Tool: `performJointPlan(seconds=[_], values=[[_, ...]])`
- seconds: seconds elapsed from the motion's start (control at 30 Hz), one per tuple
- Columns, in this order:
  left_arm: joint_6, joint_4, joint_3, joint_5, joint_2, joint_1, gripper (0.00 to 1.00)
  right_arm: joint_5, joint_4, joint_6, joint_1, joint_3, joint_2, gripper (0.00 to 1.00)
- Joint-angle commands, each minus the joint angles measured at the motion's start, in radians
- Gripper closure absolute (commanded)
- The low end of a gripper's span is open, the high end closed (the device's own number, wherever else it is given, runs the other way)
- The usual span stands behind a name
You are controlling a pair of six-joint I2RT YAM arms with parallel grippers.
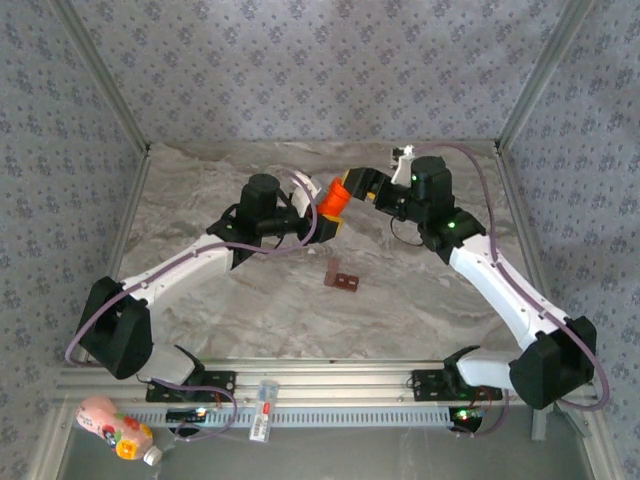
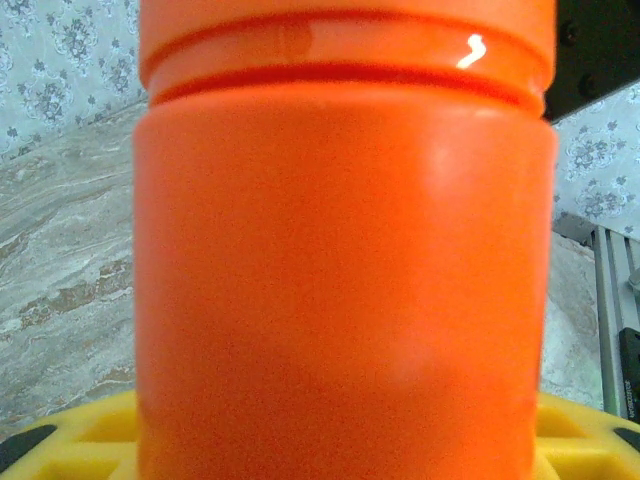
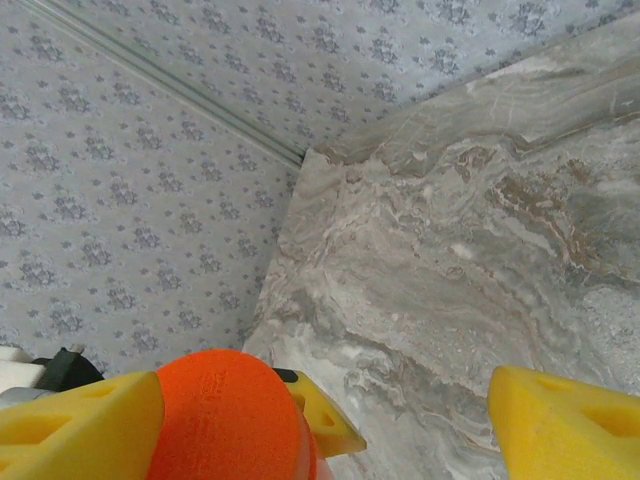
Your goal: Sort the pills into containers
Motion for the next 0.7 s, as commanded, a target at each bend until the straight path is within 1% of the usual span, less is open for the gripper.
performJointPlan(seconds=[0.0,0.4,0.47,0.67], values=[[0.002,0.048,0.042,0.029,0.000,0.003,1.00,0.018,-0.011,-0.010,0.020,0.050,0.010,0.14],[-0.002,0.052,0.042,0.031,0.004,0.002,1.00,-0.003,-0.011,-0.034,0.066,0.058,0.037,0.22],[-0.002,0.053,0.041,0.031,0.004,0.001,1.00,-0.008,-0.014,-0.038,0.070,0.093,0.038,0.23],[-0.003,0.055,0.042,0.032,0.007,0.001,1.00,-0.011,-0.027,-0.057,0.084,0.107,0.038,0.23]])
